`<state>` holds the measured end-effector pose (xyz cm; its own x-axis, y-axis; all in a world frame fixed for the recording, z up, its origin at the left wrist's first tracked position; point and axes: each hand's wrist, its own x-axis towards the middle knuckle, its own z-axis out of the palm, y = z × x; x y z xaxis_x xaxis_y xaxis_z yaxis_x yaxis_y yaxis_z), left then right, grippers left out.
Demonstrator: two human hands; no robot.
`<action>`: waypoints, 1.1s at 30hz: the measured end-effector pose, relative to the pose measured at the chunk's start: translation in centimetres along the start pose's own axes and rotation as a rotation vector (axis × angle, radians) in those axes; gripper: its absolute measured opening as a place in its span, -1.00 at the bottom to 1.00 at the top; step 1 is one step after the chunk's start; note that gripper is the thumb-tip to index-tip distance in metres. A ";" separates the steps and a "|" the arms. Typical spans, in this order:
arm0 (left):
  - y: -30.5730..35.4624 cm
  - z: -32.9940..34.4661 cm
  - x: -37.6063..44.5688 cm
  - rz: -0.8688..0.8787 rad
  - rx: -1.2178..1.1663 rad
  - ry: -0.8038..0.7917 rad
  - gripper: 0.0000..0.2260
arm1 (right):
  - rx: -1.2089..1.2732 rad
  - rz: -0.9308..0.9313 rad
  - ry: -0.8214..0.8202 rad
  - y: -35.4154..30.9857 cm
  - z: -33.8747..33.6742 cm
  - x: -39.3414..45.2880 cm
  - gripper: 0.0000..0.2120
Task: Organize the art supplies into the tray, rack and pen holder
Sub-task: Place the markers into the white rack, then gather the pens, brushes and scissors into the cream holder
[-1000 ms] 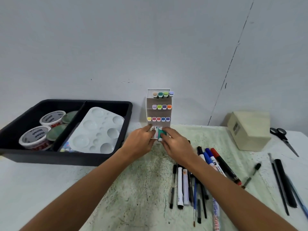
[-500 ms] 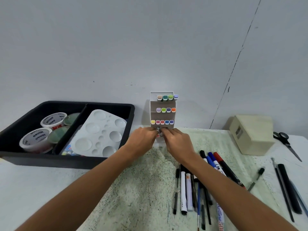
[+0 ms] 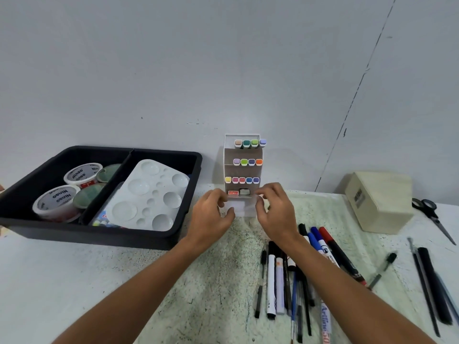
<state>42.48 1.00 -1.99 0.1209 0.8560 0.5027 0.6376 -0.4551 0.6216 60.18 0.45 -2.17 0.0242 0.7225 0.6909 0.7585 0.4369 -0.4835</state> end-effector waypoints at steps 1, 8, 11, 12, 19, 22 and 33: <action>0.0 0.4 -0.2 -0.110 -0.052 -0.016 -0.74 | 0.072 0.156 -0.011 -0.1 0.0 -0.1 -0.80; 0.0 2.3 0.4 -0.390 -0.483 -0.225 -0.32 | 0.433 0.659 -0.322 -0.7 1.2 -0.3 -0.35; 0.6 2.4 0.4 -0.375 -0.605 -0.219 -0.42 | 0.448 0.662 -0.319 -1.2 1.3 -0.3 -0.32; 0.5 2.4 0.5 -0.374 -0.619 -0.215 -0.42 | 0.452 0.665 -0.317 -1.4 1.2 -0.2 -0.31; 0.1 2.6 0.4 -0.422 -0.605 -0.160 -0.44 | 0.442 0.690 -0.361 -1.2 0.9 0.0 -0.30; -0.2 3.2 -2.0 -0.461 -0.385 -0.005 -0.57 | 0.415 0.736 -0.355 -0.6 -0.6 -0.4 -0.32; 10.6 12.2 -1.0 -0.021 -0.199 -0.252 -0.71 | 0.325 0.793 0.084 6.1 -15.8 -1.9 -0.60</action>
<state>58.43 -1.70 -3.23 0.3100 0.8880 0.3396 0.4838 -0.4548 0.7478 75.05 -6.73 2.10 0.5264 0.8424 0.1153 0.2734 -0.0393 -0.9611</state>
